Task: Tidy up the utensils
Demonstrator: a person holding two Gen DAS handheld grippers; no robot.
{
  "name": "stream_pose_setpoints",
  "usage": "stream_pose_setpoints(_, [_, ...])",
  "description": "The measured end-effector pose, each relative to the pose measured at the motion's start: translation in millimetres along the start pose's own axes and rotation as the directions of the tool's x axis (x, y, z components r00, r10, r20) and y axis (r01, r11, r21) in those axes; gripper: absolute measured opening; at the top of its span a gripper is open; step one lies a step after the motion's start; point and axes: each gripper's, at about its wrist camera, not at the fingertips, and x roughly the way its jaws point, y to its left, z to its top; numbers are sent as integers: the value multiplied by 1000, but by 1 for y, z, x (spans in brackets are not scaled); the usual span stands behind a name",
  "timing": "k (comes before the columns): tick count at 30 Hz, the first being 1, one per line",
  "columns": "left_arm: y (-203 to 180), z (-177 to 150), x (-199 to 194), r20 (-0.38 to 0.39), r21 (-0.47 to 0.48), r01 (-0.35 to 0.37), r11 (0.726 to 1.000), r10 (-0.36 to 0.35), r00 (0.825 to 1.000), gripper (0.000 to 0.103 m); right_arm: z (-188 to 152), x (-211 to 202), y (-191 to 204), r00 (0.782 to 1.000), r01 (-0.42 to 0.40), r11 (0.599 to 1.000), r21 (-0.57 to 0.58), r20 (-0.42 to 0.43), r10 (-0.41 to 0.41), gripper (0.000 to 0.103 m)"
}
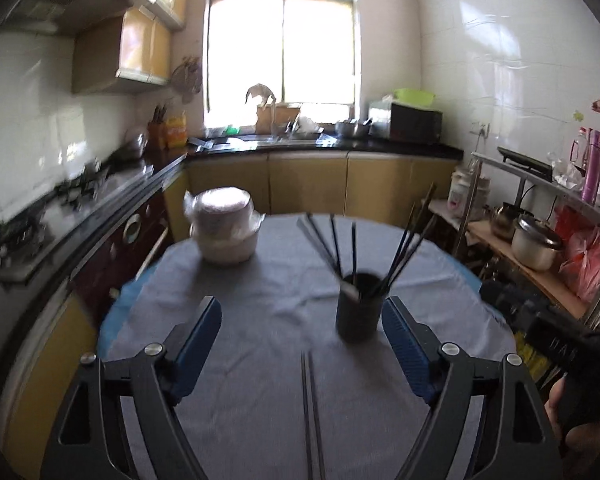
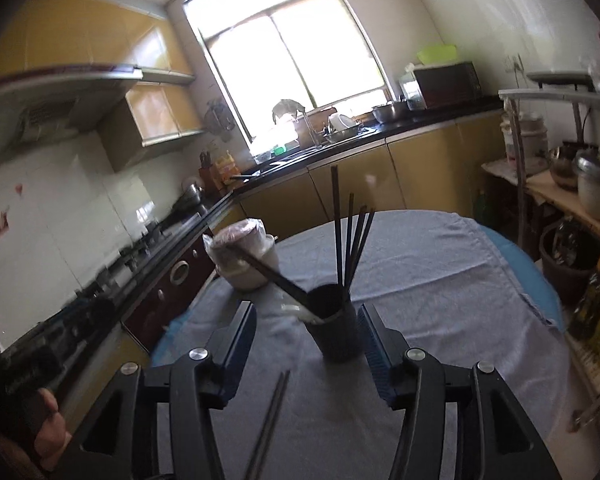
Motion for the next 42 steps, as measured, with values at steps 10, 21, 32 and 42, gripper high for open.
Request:
stream_pose_setpoints(10, [11, -22, -14, -56, -42, -155, 987, 153, 987, 88, -16, -45, 46, 987, 151, 971, -183, 81, -139, 62])
stream_pose_setpoints(21, [14, -28, -12, -57, -34, -240, 970, 238, 970, 88, -26, -45, 50, 986, 170, 972, -161, 22, -168, 63])
stream_pose_setpoints(32, [9, -31, -9, -61, -15, -248, 969, 247, 967, 88, -33, -32, 49, 988, 147, 980, -135, -22, -151, 63])
stream_pose_setpoints(42, [9, -31, -9, -58, -18, -257, 966, 255, 965, 88, -34, -30, 50, 989, 139, 982, -129, -29, -144, 63])
